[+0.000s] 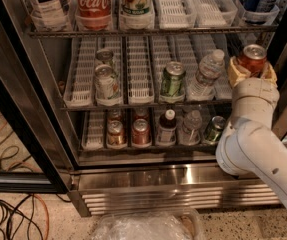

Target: Pick coke can from middle shelf of fridge

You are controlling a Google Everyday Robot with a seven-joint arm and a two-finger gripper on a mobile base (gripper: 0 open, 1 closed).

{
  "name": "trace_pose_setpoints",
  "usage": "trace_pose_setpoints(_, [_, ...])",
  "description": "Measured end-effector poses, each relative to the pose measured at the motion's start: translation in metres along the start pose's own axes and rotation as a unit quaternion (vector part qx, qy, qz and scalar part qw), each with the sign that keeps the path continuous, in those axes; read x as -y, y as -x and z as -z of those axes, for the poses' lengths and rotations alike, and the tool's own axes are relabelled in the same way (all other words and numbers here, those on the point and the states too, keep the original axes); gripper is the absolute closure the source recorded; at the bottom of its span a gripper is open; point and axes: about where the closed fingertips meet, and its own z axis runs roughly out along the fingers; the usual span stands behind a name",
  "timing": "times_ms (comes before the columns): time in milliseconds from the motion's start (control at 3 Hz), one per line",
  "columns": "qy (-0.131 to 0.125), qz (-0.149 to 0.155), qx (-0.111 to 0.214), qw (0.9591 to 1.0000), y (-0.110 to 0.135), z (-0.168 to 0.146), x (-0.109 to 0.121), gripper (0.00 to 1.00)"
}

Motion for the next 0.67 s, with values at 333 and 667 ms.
trace_pose_setpoints(333, [0.019,0.006,-0.008,0.9998,-0.004,0.006,0.006,1.00])
trace_pose_setpoints(667, [0.028,0.004,-0.015,0.9995,-0.009,0.020,0.007,1.00])
